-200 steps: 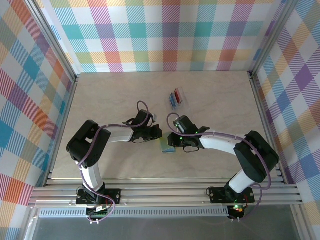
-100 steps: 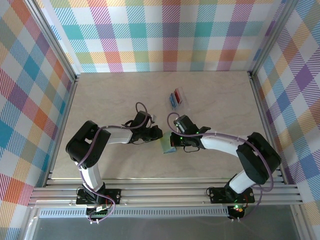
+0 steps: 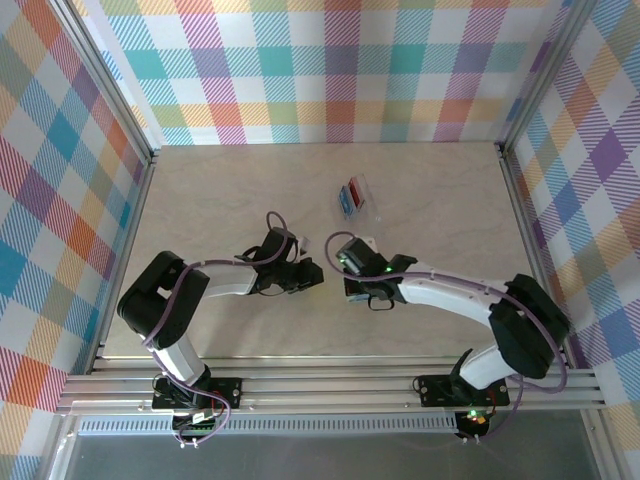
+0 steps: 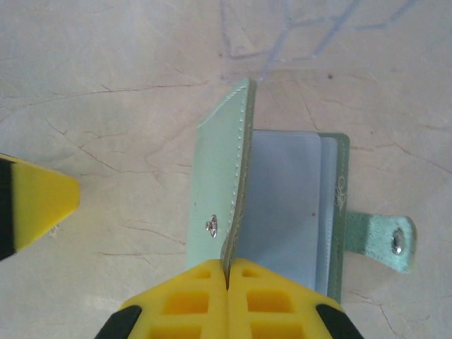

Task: Put the credit cards into the card holder

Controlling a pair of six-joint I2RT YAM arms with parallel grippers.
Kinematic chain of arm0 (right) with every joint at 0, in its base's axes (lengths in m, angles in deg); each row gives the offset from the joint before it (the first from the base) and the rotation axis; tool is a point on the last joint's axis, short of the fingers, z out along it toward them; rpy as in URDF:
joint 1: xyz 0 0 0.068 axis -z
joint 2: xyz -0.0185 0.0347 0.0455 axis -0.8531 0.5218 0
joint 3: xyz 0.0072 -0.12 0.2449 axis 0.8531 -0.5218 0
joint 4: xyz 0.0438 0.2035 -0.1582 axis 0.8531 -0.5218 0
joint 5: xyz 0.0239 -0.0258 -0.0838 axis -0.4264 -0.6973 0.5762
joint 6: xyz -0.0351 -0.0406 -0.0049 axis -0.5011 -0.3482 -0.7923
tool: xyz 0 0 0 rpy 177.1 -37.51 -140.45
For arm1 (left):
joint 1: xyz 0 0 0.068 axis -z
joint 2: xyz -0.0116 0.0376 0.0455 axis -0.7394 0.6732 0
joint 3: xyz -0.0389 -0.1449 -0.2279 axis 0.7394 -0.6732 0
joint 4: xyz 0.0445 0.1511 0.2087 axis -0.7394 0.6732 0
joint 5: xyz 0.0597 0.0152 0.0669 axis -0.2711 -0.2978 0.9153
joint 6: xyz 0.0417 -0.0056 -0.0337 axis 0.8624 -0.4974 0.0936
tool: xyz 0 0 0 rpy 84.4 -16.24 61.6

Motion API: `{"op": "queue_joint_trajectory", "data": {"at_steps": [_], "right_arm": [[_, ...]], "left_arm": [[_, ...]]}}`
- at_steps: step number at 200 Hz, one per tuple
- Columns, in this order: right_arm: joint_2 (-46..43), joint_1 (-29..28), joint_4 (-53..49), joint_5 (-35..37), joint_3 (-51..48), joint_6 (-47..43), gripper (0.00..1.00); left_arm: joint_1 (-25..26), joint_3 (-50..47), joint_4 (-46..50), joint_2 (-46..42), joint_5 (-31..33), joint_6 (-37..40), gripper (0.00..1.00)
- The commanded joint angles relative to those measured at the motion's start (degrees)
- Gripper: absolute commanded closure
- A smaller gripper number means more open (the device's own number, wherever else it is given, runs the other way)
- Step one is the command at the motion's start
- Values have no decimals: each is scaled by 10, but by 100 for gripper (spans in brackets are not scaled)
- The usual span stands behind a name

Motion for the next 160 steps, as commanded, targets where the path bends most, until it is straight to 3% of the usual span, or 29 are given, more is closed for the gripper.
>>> {"op": "queue_joint_trajectory", "data": {"at_steps": [1, 37, 72, 123, 160], "right_arm": [[46, -30, -58, 76, 49, -11, 100], [86, -49, -36, 43, 86, -33, 99], [111, -49, 12, -38, 90, -57, 81], [131, -20, 87, -174, 63, -64, 66], [125, 1, 142, -261, 29, -67, 45]], "left_arm": [[2, -3, 57, -16, 32, 5, 90], [2, -6, 111, -38, 91, 11, 92], [-3, -7, 154, -65, 120, 10, 92], [-25, -19, 192, -113, 137, 10, 90], [-33, -7, 221, -144, 133, 20, 85]]}}
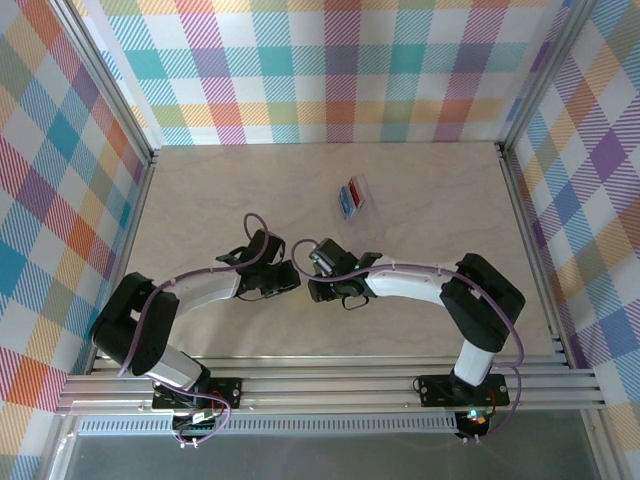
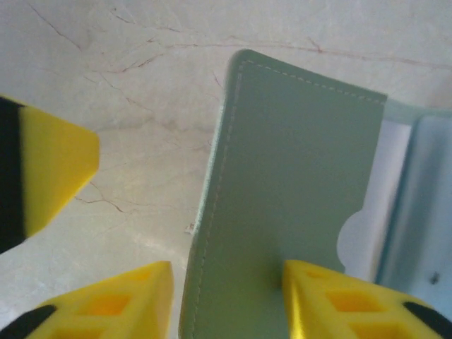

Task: Put the credit cards into the card holder

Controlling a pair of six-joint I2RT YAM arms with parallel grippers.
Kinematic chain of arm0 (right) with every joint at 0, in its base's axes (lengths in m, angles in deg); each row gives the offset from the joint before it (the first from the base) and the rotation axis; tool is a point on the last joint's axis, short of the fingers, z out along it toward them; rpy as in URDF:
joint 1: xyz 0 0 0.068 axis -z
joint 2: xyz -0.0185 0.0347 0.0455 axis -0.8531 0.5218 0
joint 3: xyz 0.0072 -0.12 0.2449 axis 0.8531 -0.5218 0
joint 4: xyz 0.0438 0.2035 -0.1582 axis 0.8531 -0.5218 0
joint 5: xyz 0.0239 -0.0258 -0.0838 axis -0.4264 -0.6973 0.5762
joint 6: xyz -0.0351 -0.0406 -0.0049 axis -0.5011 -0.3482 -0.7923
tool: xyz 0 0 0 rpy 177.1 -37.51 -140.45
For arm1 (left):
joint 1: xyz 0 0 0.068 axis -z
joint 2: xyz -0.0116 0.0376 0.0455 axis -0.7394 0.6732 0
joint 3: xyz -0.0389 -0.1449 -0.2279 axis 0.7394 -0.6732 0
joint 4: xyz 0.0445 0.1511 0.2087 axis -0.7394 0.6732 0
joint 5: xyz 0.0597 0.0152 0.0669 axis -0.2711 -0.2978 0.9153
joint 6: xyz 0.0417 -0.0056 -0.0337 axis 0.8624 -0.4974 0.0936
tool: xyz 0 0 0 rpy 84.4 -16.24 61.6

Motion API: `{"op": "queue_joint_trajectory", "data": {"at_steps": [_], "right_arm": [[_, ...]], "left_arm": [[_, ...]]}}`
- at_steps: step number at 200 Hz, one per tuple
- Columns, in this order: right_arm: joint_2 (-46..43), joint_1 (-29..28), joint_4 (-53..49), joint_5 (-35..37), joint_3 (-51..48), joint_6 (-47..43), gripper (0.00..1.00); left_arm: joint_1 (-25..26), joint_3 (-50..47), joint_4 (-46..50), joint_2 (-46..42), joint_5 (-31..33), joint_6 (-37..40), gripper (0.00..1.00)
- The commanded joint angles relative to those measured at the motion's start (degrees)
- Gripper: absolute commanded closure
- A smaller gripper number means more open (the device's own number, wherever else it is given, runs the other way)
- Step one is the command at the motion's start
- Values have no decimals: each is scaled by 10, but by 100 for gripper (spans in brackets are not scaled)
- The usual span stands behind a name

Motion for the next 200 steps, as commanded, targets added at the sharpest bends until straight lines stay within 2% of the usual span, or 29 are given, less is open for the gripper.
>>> {"op": "queue_joint_trajectory", "data": {"at_steps": [1, 25, 55, 70, 104, 123, 175, 200], "right_arm": [[-3, 14, 54, -88, -26, -5, 45], [-10, 41, 96, -147, -58, 6, 37], [-13, 67, 139, -198, -88, 25, 38], [-13, 80, 167, -222, -102, 39, 44], [-12, 103, 202, -239, -122, 72, 72], [-11, 106, 221, -237, -130, 91, 82], [11, 106, 277, -235, -132, 141, 94], [-8, 106, 257, -214, -132, 130, 93]], "left_arm": [[-7, 8, 39, -27, 4, 13, 85], [-7, 28, 47, -33, -10, 16, 81], [-5, 59, 43, -20, -34, 18, 81], [2, 77, 42, -9, -41, 20, 83], [16, 121, 44, 44, -52, 25, 89], [18, 136, 42, 74, -54, 26, 90], [18, 169, 57, 137, -56, 49, 91], [18, 181, 63, 171, -49, 66, 91]]}}
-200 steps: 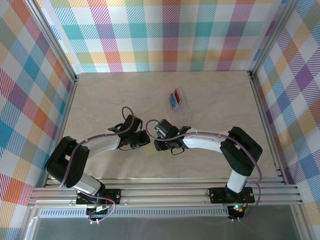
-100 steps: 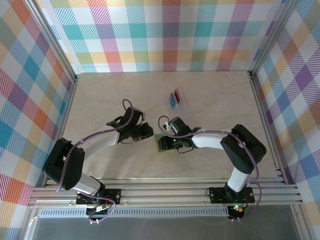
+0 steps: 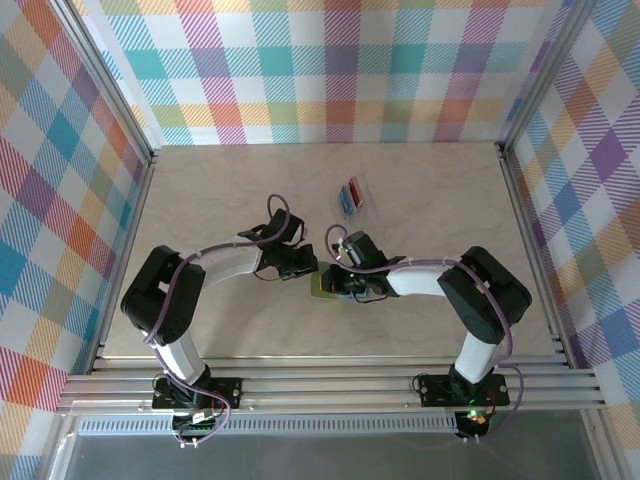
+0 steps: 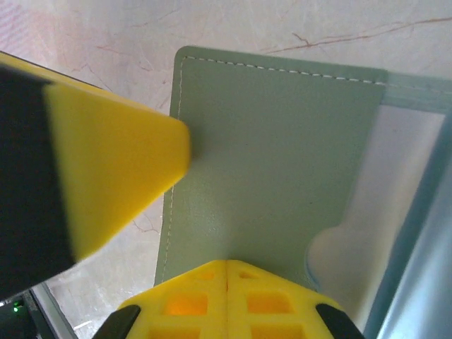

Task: Put the credit cards into the card holder

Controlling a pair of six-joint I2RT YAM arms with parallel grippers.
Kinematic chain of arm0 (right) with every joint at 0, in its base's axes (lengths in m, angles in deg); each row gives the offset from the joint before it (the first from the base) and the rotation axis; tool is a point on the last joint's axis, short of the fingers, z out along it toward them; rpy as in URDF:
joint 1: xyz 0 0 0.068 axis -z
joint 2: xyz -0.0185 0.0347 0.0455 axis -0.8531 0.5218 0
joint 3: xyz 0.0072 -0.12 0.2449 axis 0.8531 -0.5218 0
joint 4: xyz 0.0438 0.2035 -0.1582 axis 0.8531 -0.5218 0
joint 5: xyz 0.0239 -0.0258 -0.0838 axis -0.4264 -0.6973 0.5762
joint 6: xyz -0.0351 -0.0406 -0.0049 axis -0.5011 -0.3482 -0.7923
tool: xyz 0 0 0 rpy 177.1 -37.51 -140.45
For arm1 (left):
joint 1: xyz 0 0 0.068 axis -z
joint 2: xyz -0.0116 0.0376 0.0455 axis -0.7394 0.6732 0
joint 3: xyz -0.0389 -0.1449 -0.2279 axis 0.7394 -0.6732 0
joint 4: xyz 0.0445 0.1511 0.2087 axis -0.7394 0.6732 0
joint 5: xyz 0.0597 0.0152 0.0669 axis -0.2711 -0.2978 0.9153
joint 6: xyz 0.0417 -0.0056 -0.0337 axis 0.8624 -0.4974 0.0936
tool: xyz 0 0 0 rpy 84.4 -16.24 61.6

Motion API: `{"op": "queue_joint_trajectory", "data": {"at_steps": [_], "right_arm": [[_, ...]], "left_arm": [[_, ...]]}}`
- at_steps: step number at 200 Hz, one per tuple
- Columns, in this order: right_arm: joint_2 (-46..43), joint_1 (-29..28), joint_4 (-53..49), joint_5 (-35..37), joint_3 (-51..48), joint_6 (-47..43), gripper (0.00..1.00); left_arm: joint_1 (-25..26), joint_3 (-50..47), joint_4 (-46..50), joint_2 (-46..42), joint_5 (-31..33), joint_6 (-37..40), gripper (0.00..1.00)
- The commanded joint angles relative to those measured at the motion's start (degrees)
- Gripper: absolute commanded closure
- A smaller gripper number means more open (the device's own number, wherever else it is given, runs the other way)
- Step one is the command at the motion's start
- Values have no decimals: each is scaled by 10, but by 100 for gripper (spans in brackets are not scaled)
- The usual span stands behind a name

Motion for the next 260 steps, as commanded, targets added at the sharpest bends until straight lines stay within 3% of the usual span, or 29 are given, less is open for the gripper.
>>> {"op": "queue_joint_trajectory", "data": {"at_steps": [1, 39, 62, 99, 158, 260], "right_arm": [[-13, 1, 6, 13, -5, 7, 93], [-56, 0, -92, 56, 13, -36, 84], [-84, 0, -155, 105, 30, -69, 74], [-71, 0, -252, 202, 84, -108, 65], [-22, 0, -315, 295, 130, -137, 62], [46, -4, -303, 313, 112, -133, 61]], "left_arm": [[3, 21, 21, 30, 1, 29, 91], [3, 21, 55, 57, 20, 43, 92], [6, 28, 71, 68, 25, 53, 93], [14, 28, 81, 73, 45, 66, 94], [16, 14, 67, 78, 57, 70, 94], [16, 7, 53, 85, 43, 63, 95]]}}
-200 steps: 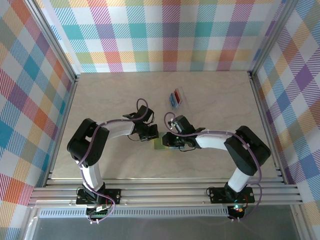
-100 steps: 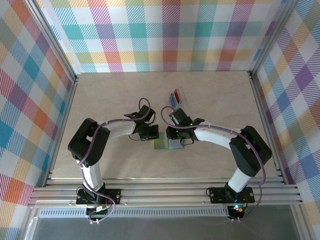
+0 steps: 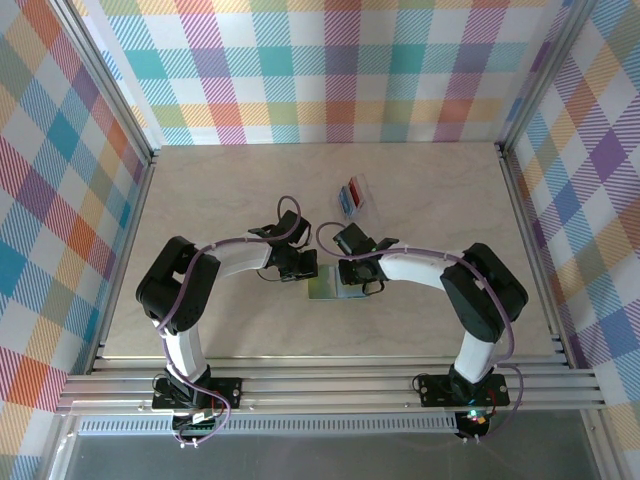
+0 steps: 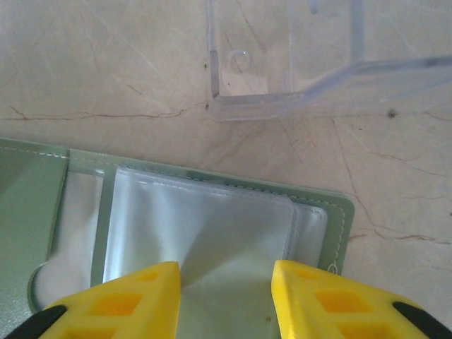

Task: Put the credit cards into the card holder

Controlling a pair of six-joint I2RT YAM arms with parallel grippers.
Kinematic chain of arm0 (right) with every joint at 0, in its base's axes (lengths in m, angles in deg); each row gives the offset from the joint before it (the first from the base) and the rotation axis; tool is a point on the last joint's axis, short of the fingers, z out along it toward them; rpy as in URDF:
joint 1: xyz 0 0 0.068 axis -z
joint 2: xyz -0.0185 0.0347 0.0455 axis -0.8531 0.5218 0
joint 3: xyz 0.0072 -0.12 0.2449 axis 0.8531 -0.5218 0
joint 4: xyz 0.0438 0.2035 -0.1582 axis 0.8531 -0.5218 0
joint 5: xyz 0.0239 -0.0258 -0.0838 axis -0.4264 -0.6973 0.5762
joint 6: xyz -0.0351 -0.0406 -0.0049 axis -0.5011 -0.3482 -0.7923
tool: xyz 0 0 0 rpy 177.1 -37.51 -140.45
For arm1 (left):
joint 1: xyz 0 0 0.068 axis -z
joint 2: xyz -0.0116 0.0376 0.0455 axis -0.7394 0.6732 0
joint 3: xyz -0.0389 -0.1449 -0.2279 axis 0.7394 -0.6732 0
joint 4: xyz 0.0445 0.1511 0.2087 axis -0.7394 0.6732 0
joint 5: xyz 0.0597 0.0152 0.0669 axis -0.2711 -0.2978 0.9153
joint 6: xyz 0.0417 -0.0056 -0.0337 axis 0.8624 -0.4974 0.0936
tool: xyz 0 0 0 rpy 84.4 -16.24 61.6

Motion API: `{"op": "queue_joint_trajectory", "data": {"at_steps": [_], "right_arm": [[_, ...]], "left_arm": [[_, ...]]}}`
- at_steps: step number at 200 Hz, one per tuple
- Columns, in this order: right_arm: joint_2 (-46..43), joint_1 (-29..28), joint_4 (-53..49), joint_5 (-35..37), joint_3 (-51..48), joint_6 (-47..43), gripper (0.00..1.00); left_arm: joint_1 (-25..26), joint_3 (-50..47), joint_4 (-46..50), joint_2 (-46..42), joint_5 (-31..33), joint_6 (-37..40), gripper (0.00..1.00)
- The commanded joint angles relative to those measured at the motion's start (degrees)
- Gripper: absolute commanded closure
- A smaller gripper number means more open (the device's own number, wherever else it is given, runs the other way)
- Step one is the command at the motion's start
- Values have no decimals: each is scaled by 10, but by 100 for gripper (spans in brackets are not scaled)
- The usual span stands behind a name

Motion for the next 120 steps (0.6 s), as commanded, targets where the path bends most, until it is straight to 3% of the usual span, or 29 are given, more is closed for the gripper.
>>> {"op": "queue_joint_trajectory", "data": {"at_steps": [1, 29, 71, 120], "right_arm": [[33, -3, -13, 8, -9, -4, 62], [32, -9, -15, 24, -15, 1, 71], [-3, -12, -14, 37, -18, -2, 100], [-29, -28, -35, 44, 8, -11, 100]], "left_arm": [[5, -22, 19, 32, 15, 7, 95], [6, -22, 16, 34, 11, 7, 95], [6, -22, 13, 39, 10, 4, 95], [6, -26, 4, 43, 3, -7, 95]]}}
